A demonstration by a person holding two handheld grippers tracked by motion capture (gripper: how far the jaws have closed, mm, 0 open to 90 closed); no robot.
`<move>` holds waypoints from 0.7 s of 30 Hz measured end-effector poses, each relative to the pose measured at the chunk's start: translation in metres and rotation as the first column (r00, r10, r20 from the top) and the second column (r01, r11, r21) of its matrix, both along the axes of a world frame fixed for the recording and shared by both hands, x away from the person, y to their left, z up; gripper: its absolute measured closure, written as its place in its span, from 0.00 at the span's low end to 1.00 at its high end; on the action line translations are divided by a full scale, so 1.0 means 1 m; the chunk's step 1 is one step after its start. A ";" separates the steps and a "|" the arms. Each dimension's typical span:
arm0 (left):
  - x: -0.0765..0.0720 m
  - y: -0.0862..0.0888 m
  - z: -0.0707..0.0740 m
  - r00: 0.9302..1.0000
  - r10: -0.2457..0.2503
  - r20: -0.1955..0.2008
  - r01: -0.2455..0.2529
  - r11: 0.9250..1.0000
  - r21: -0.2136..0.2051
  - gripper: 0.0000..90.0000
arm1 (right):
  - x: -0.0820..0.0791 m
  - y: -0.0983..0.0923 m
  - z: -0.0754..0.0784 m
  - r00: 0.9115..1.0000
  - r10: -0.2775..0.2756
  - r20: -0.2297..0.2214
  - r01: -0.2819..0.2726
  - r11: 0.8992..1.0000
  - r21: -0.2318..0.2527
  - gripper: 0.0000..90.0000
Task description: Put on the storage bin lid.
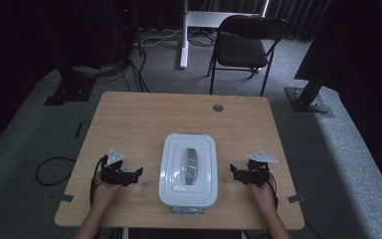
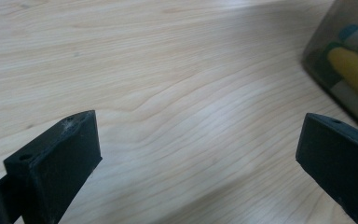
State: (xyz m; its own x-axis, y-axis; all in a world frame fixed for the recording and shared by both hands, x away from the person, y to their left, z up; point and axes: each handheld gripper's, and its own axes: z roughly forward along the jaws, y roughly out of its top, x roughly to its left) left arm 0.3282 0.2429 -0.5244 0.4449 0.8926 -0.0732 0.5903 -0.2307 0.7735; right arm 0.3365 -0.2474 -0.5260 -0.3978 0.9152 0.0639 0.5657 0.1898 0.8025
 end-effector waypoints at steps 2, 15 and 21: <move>-0.001 0.005 -0.001 1.000 0.009 -0.002 -0.009 1.000 0.003 0.00 | 0.000 -0.003 0.000 1.000 -0.011 0.001 0.011 1.000 0.000 0.13; -0.015 0.036 -0.006 0.996 0.082 -0.019 -0.082 0.997 0.005 0.00 | -0.009 -0.027 -0.006 0.996 -0.083 -0.006 0.083 0.996 -0.013 0.13; -0.022 0.050 -0.006 0.991 0.129 -0.023 -0.129 0.992 0.009 0.00 | -0.013 -0.041 -0.007 0.990 -0.144 0.001 0.144 0.989 -0.018 0.13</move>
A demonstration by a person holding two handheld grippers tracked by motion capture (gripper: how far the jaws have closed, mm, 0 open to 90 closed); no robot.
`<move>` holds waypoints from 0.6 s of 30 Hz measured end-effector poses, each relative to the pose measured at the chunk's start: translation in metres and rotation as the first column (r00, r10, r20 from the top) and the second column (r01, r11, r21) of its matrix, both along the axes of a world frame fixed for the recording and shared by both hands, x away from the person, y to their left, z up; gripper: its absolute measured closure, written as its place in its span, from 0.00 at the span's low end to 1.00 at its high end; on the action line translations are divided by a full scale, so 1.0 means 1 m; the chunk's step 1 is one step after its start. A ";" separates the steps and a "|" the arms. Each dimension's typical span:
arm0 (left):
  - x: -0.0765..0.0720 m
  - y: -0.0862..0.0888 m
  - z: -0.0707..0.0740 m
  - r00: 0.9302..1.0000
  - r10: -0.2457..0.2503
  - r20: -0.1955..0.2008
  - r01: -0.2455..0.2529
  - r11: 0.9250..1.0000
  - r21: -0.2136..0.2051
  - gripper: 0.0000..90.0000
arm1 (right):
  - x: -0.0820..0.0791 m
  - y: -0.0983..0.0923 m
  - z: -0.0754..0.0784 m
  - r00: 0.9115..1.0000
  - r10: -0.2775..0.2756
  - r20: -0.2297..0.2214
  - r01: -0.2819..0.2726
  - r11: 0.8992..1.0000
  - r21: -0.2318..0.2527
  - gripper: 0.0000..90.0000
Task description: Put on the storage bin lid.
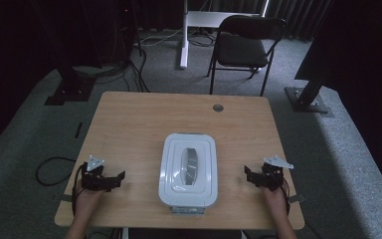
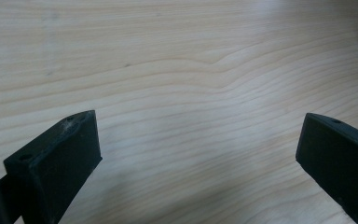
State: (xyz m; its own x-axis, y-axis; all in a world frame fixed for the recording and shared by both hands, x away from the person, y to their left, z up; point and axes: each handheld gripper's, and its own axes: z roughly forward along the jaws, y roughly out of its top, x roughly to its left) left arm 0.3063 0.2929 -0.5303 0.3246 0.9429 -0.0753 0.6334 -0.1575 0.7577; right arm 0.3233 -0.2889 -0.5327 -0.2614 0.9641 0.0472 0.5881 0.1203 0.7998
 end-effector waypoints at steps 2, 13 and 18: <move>-0.003 0.004 0.000 1.000 0.014 0.000 -0.014 1.000 0.002 0.00 | -0.002 -0.004 0.000 1.000 -0.016 0.006 0.016 1.000 0.009 0.13; -0.019 0.027 -0.002 0.995 0.100 -0.005 -0.100 0.994 0.040 0.00 | -0.010 -0.023 -0.005 0.995 -0.094 -0.031 0.093 0.996 -0.013 0.13; -0.026 0.036 -0.005 0.989 0.146 -0.015 -0.145 0.988 0.060 0.00 | -0.014 -0.029 -0.011 0.990 -0.131 -0.057 0.129 0.991 -0.035 0.13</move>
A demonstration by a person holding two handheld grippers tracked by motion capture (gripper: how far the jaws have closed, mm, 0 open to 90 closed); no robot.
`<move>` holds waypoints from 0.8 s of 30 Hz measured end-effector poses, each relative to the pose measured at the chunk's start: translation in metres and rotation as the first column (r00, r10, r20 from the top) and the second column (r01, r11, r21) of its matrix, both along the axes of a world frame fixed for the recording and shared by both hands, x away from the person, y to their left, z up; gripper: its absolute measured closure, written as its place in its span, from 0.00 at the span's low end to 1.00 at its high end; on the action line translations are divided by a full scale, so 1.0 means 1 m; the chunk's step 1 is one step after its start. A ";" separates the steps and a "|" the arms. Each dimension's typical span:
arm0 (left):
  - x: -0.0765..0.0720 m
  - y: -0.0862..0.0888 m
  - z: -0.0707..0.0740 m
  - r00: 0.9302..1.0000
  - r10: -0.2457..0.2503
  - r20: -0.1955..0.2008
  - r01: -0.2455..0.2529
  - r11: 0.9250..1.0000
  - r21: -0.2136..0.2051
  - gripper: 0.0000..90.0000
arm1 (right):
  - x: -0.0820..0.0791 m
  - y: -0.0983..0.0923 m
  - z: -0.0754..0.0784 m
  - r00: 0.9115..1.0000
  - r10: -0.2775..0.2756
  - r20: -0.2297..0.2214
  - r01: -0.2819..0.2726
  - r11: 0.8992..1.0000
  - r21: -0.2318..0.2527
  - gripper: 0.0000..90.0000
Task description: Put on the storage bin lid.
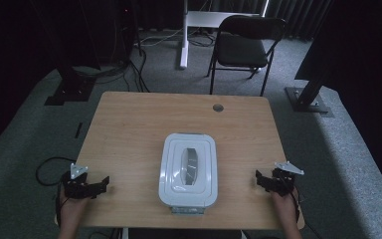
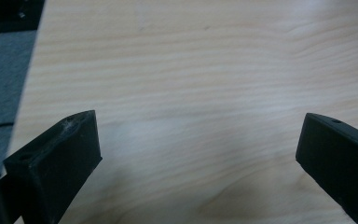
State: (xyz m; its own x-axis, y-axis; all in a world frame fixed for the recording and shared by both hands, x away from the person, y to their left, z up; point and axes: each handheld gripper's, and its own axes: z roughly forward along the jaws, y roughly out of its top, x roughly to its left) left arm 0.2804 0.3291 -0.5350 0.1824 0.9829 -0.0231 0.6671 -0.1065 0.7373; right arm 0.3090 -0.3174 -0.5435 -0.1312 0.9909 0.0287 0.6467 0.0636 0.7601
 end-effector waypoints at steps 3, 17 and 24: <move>-0.003 0.005 -0.001 0.999 0.042 -0.011 -0.042 0.999 0.019 0.00 | -0.002 -0.003 -0.003 1.000 -0.030 0.000 0.030 0.999 -0.020 0.13; -0.006 0.015 -0.009 0.987 0.149 -0.053 -0.147 0.988 0.038 0.00 | 0.003 -0.006 -0.007 0.993 -0.099 -0.058 0.097 0.995 -0.023 0.12; -0.003 0.014 -0.011 0.985 0.156 -0.069 -0.153 0.987 0.047 0.00 | 0.006 -0.007 -0.007 0.993 -0.103 -0.059 0.102 0.995 -0.020 0.12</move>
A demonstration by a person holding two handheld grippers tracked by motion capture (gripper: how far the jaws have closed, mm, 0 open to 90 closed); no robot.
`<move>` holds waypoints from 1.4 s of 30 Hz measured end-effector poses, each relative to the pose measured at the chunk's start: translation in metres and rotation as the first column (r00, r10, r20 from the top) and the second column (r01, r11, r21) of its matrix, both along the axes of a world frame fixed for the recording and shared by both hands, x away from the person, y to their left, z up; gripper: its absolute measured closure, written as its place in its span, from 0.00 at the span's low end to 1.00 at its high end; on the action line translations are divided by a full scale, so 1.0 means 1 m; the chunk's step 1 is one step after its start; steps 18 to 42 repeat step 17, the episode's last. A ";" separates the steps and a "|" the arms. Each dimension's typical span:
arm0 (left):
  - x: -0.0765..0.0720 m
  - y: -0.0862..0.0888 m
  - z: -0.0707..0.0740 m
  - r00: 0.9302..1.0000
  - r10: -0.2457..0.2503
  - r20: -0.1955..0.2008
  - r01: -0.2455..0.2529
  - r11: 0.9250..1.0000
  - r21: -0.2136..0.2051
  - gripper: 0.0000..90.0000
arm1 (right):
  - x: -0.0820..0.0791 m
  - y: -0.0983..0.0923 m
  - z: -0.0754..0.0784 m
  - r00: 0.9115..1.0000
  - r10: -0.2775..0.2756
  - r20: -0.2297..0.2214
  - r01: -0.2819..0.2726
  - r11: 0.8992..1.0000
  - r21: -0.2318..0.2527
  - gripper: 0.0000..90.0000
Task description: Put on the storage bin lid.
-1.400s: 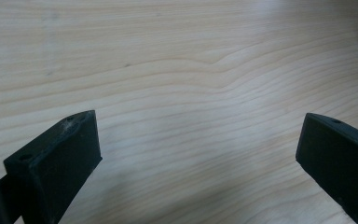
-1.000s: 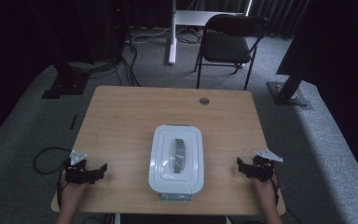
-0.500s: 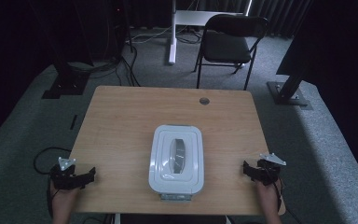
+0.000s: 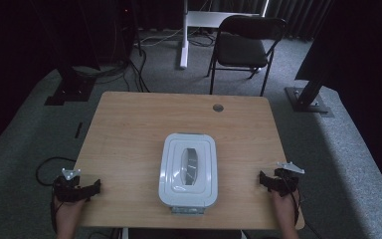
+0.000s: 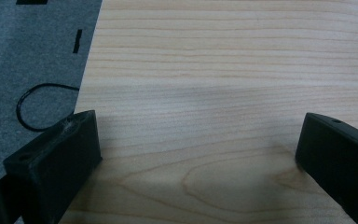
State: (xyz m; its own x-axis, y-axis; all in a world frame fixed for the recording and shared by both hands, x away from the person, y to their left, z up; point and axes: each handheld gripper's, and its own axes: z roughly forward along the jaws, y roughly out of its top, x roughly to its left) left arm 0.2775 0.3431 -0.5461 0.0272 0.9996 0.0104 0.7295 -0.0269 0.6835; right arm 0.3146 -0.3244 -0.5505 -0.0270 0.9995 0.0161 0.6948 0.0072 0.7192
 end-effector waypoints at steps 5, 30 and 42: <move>0.001 0.000 0.000 1.000 0.010 0.002 -0.010 1.000 -0.002 0.00 | 0.001 0.000 0.000 1.000 0.003 0.001 -0.003 1.000 0.000 0.12; 0.004 -0.001 0.000 0.999 0.032 0.002 -0.032 0.999 -0.002 0.00 | 0.001 0.000 0.000 1.000 0.004 0.001 -0.004 1.000 0.000 0.12; 0.004 -0.001 0.000 0.999 0.032 0.002 -0.032 0.999 -0.002 0.00 | 0.001 0.000 0.000 1.000 0.004 0.001 -0.004 1.000 0.000 0.12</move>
